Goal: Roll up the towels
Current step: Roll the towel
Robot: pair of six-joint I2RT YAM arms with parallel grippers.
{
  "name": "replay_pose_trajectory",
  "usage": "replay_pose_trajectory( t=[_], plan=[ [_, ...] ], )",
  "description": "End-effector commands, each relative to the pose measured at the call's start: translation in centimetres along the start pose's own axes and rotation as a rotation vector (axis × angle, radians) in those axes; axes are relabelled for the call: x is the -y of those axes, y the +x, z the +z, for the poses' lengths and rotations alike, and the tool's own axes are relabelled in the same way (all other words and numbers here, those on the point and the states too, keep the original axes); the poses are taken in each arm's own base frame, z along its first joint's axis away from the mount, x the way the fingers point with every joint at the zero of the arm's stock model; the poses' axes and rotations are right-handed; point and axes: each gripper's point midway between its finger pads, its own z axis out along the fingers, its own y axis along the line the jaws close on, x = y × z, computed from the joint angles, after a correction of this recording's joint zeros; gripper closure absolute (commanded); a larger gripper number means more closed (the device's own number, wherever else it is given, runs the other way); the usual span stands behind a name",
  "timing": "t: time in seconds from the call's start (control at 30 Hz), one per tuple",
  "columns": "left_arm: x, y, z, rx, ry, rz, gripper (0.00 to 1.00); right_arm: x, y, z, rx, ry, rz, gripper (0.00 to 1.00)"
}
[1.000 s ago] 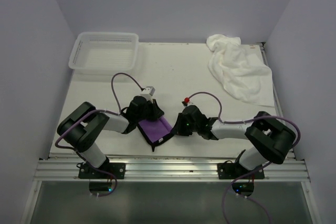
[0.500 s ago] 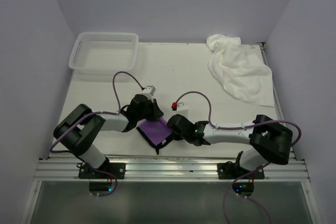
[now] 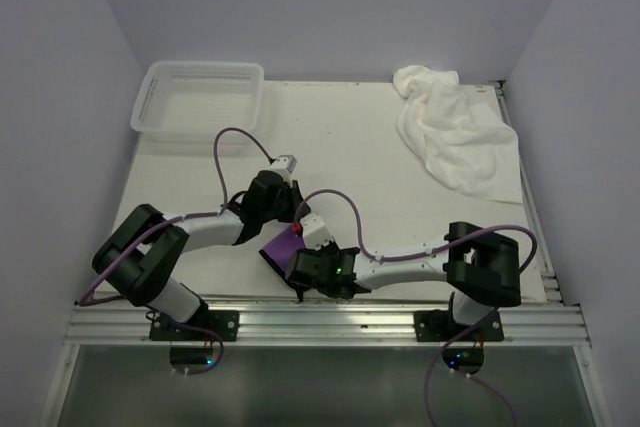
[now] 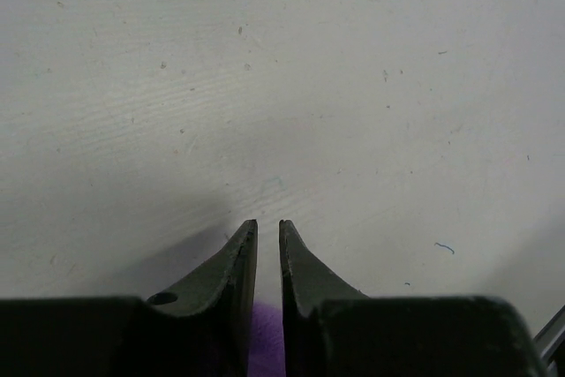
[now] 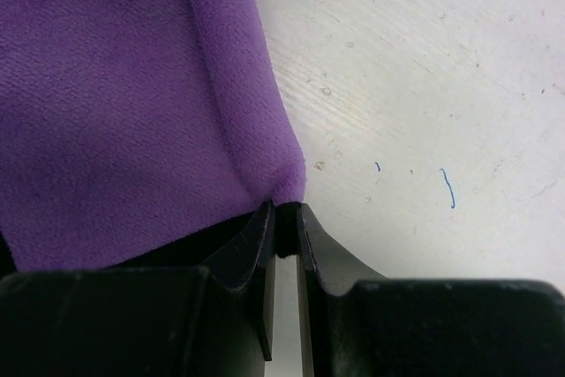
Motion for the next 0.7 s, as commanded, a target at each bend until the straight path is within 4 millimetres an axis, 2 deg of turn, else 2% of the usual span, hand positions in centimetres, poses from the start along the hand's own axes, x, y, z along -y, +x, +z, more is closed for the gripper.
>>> replay_pose_trajectory(
  t=[0.0, 0.17, 0.2, 0.27, 0.33, 0.37, 0.43, 0.47, 0.67],
  plan=[
    [1.3, -2.8, -0.7, 0.058, 0.013, 0.012, 0.80, 0.2, -2.1, -0.8, 0.072, 0.089, -0.078, 1.00],
    [2.1, -3.1, -1.4, 0.059, 0.037, 0.005, 0.80, -0.8, -2.6, -1.6, 0.098, 0.125, -0.154, 1.00],
    [2.4, -3.2, -1.6, 0.063, 0.047, 0.003, 0.80, -0.9, -2.0, -1.4, 0.085, 0.141, -0.189, 1.00],
    [2.7, -3.2, -1.9, 0.060, 0.066, -0.008, 0.80, -1.5, -2.6, -1.6, 0.100, 0.156, -0.207, 1.00],
    [2.9, -2.9, -2.3, 0.055, 0.078, -0.024, 0.80, -1.7, -2.0, -1.5, 0.090, 0.186, -0.260, 1.00],
    [3.0, -2.4, -2.5, 0.037, 0.089, -0.030, 0.80, -2.1, -2.7, -1.7, 0.106, 0.194, -0.261, 1.00],
    [3.2, -2.0, -2.8, 0.022, 0.102, -0.047, 0.80, -2.3, -2.1, -1.8, 0.098, 0.220, -0.318, 1.00],
    [3.1, -1.3, -3.0, 0.000, 0.105, -0.053, 0.75, -2.6, -2.6, -2.0, 0.111, 0.229, -0.321, 1.00],
    [2.5, -0.3, -4.8, -0.020, 0.090, -0.030, 0.58, -2.9, -1.8, -2.0, 0.093, 0.191, -0.351, 1.00]
  ],
)
